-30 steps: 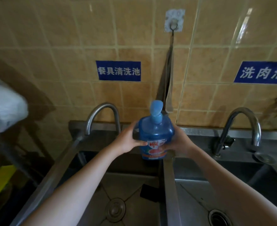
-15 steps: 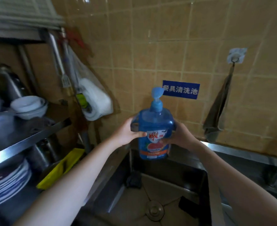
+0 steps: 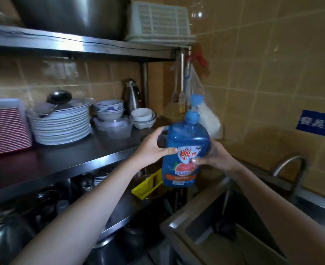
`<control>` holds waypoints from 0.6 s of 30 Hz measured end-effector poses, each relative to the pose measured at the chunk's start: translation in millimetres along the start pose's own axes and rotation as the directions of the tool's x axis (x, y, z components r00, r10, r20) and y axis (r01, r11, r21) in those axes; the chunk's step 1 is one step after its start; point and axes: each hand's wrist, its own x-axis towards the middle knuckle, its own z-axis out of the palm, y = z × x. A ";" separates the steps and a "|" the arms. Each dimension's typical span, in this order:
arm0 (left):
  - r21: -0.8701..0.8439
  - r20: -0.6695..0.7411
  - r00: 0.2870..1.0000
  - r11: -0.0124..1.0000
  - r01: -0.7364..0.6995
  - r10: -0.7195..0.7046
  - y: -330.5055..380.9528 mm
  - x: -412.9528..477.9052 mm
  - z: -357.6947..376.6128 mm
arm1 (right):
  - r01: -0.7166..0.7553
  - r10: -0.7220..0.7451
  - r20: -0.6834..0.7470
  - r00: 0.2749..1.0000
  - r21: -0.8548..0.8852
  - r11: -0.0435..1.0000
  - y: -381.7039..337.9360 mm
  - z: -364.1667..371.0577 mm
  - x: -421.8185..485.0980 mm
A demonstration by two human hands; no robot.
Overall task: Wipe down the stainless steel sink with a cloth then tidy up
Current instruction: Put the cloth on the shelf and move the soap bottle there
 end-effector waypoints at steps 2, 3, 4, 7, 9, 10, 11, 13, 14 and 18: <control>0.001 -0.047 0.998 0.999 0.039 -0.039 -7.0 -7.7 -24.6 | 0.007 -0.008 0.051 0.999 0.016 1.000 -2.2 19.8 24.0; -0.010 -0.069 0.996 0.999 0.052 -0.053 -11.0 -10.2 -36.0 | 0.007 -0.009 0.070 0.998 0.032 0.999 -2.8 28.8 35.8; -0.012 -0.098 0.993 0.998 0.063 -0.063 -14.9 -11.9 -47.1 | 0.007 -0.011 0.088 0.996 0.051 0.999 -3.2 38.0 48.1; 0.011 -0.176 0.978 0.993 0.116 -0.112 -31.5 -11.9 -77.5 | 0.009 -0.023 0.154 0.988 0.092 0.996 -5.8 62.2 84.2; -0.001 -0.224 0.966 0.991 0.135 -0.131 -45.3 -8.1 -95.6 | 0.013 -0.036 0.200 0.979 0.113 0.994 -2.6 75.9 111.4; -0.003 -0.252 0.959 0.991 0.137 -0.133 -52.6 -5.1 -103.7 | 0.016 -0.043 0.218 0.975 0.121 0.992 -0.1 81.7 125.5; 0.002 -0.278 0.952 0.991 0.136 -0.130 -58.1 -1.2 -111.4 | 0.020 -0.051 0.236 0.970 0.131 0.991 2.1 86.6 140.2; 0.010 -0.319 0.938 0.990 0.142 -0.131 -66.1 8.9 -125.8 | 0.024 -0.063 0.275 0.959 0.143 0.989 5.2 94.9 170.8; 0.006 -0.339 0.930 0.989 0.149 -0.138 -70.2 14.8 -133.0 | 0.030 -0.071 0.293 0.954 0.141 0.989 6.4 99.0 185.8; 0.019 -0.411 0.898 0.984 0.179 -0.155 -87.4 42.7 -162.2 | 0.050 -0.107 0.336 0.936 0.174 0.984 15.1 110.9 249.2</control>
